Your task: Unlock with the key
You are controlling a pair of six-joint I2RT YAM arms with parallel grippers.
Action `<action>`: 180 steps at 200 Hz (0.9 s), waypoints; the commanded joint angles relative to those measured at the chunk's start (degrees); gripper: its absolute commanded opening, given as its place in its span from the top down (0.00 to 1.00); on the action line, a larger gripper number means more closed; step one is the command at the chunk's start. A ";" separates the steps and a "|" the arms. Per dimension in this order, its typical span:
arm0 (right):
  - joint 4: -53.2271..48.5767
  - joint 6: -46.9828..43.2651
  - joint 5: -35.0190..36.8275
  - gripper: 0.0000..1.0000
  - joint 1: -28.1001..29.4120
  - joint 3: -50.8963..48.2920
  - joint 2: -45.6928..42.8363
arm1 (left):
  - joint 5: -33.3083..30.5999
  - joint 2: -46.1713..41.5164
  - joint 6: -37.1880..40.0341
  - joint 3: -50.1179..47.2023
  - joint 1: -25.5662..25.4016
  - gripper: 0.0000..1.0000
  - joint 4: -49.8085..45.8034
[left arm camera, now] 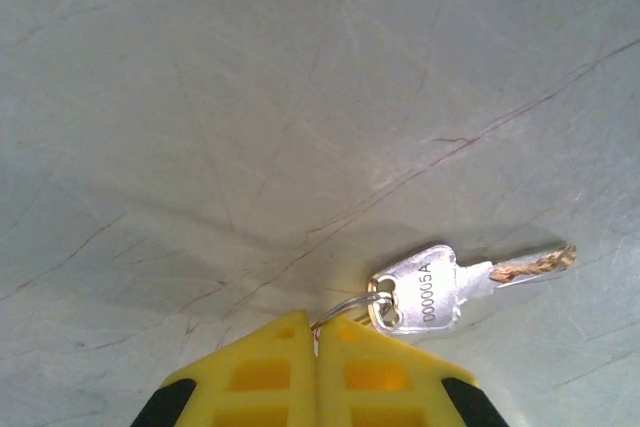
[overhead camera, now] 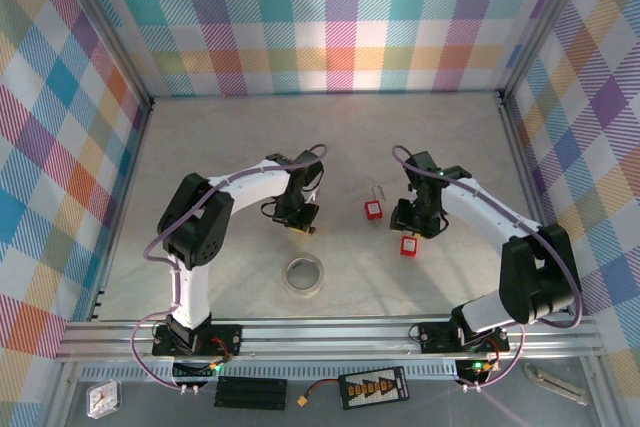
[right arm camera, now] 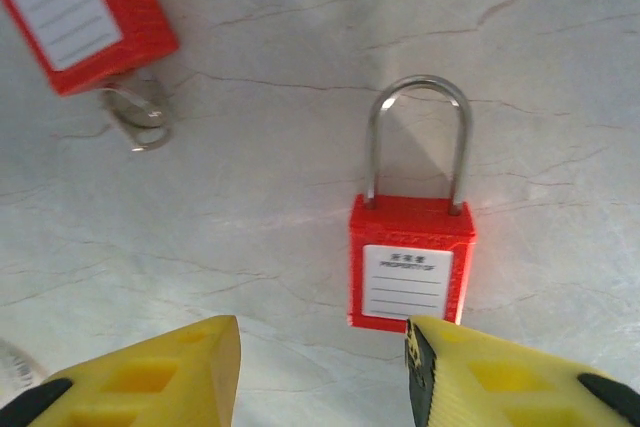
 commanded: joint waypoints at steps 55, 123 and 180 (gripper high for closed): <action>6.08 2.67 -10.95 0.53 2.39 0.10 -5.28 | 7.65 -9.89 -9.06 -4.28 2.07 1.00 7.24; 40.55 37.64 -25.82 0.37 2.96 -10.40 -9.43 | 15.06 -22.46 -26.46 -11.80 0.79 1.00 28.90; 58.60 56.46 -29.07 0.34 2.96 -12.78 -4.31 | 10.09 -28.16 -31.02 -18.77 -4.67 1.00 47.68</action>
